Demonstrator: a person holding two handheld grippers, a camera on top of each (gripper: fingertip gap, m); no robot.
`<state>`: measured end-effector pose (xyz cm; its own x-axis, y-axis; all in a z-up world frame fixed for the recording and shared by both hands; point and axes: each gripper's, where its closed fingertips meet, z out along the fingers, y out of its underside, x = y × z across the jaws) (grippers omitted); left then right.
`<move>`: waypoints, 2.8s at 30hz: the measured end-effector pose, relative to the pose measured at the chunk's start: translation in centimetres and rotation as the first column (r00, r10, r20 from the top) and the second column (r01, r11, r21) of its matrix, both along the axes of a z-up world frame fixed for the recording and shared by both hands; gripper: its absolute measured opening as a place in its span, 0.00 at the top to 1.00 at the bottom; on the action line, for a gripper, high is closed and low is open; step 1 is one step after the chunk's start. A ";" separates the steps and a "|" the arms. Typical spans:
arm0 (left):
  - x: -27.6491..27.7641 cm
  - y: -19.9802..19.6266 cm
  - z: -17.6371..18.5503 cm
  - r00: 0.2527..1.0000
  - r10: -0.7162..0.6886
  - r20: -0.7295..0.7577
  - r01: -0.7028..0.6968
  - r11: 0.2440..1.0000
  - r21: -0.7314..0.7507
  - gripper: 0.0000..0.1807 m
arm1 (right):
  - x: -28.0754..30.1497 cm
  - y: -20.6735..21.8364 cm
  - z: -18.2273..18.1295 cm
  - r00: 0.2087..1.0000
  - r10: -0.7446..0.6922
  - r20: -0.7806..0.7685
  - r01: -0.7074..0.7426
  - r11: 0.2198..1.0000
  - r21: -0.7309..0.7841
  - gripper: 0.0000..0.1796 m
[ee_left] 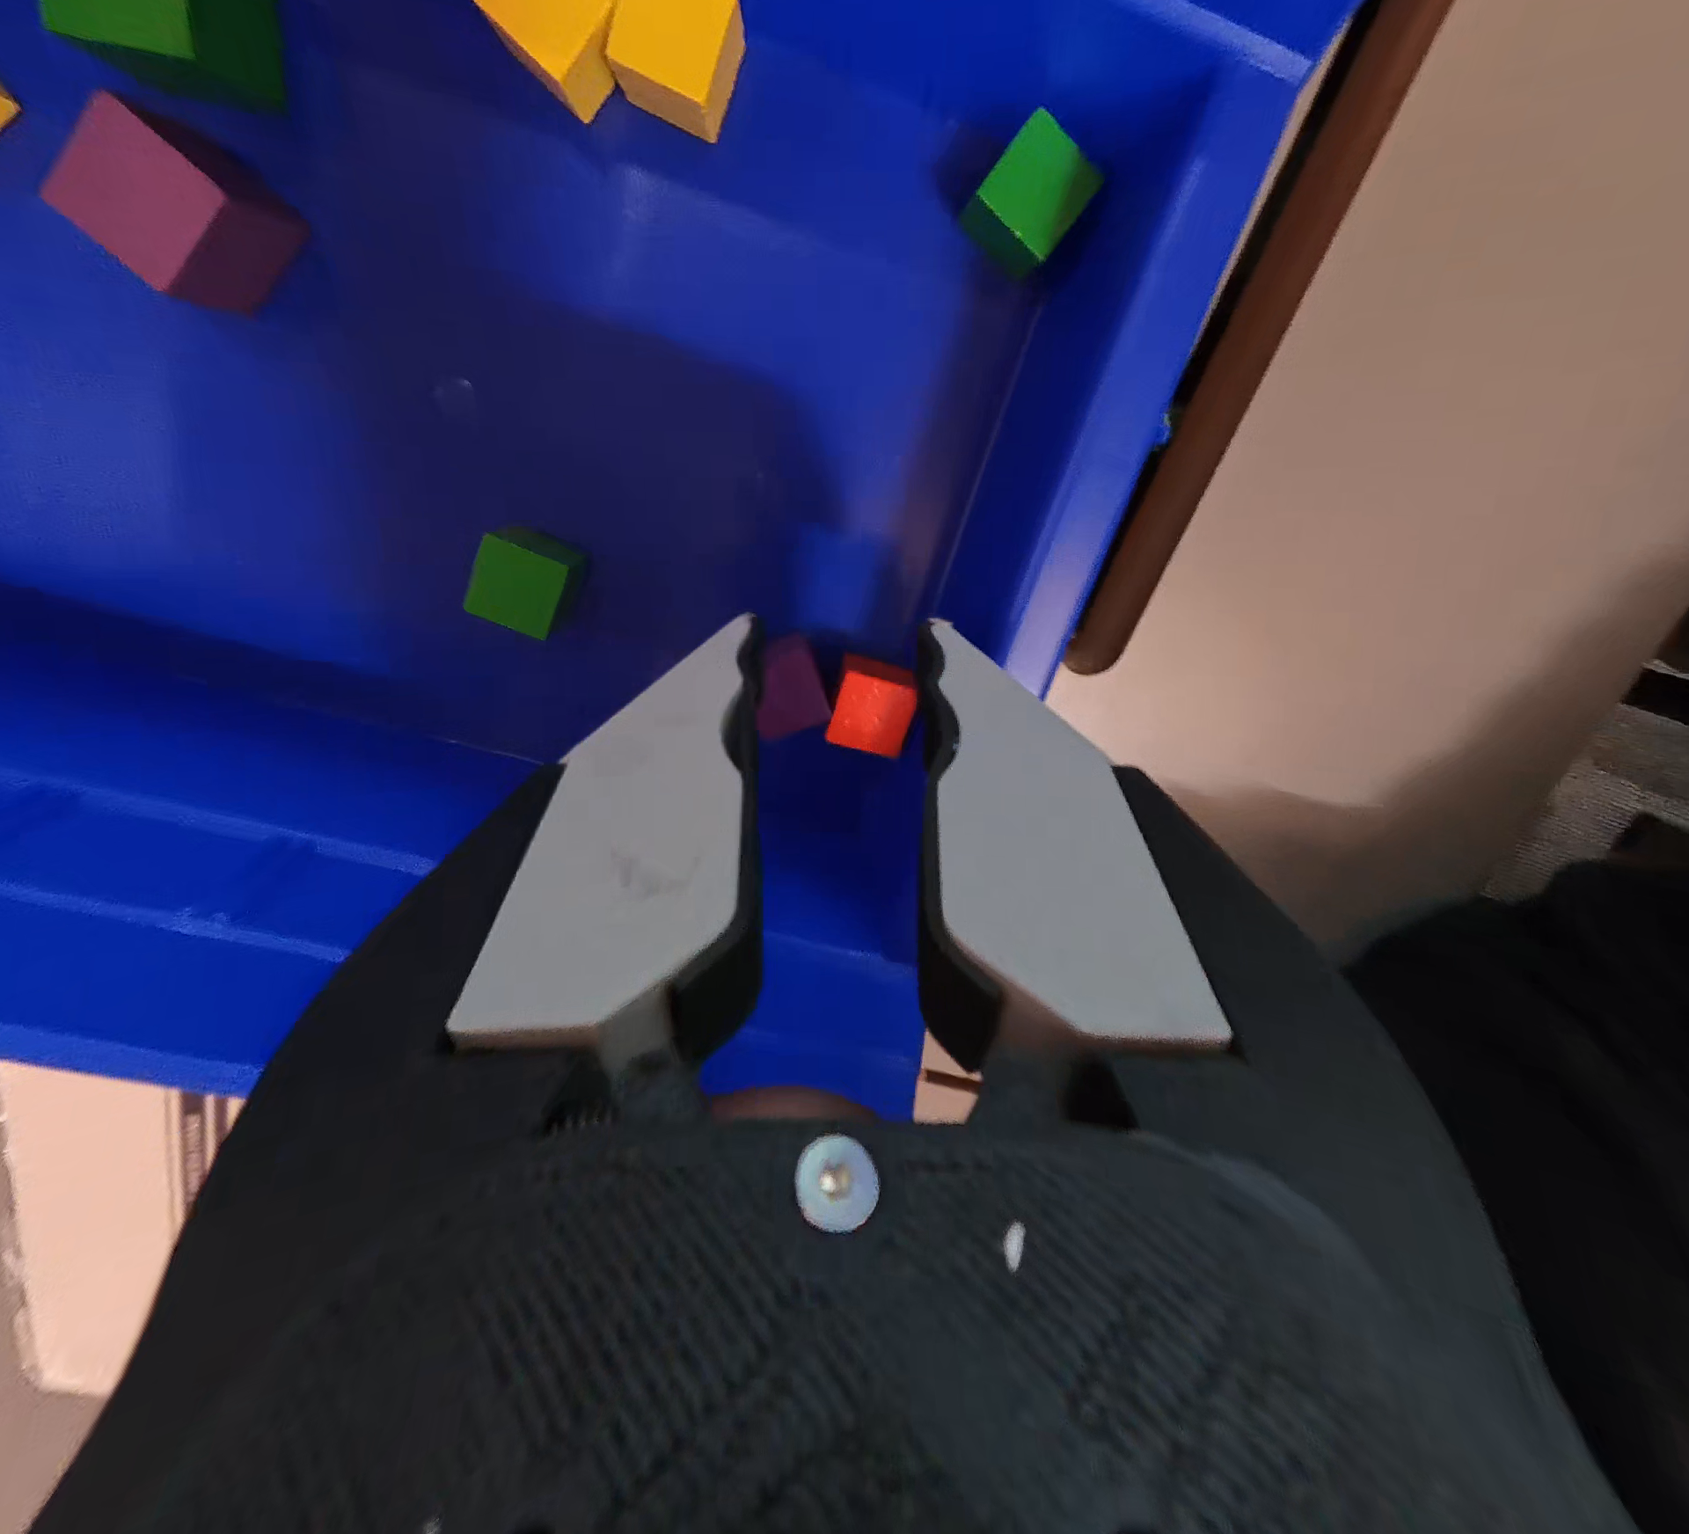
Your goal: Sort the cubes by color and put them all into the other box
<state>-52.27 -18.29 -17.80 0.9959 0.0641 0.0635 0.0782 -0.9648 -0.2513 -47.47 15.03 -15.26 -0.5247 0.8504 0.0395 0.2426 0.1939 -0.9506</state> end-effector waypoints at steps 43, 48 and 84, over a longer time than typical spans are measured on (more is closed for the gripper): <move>0.7 -2.9 -2.2 0.999 -0.003 0.047 0.013 0.975 -0.221 0.96 | 0.1 -0.2 -0.1 1.000 0.009 0.005 -0.009 1.000 0.013 0.79; 0.3 -2.8 -2.3 1.000 -0.007 0.024 0.012 0.975 -0.220 1.00 | 0.1 -0.1 -0.1 1.000 0.007 0.008 -0.007 1.000 0.004 0.79; 0.6 0.1 -3.4 0.995 -0.099 0.008 0.098 0.963 -0.250 1.00 | 0.3 -0.4 -0.1 1.000 0.018 0.011 -0.018 1.000 0.000 0.79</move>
<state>-51.72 -18.18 -21.21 0.9984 -0.0212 0.0529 -0.0212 -0.9998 -0.0011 -47.20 14.67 -15.36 -0.5405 0.8407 0.0333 0.2499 0.1982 -0.9478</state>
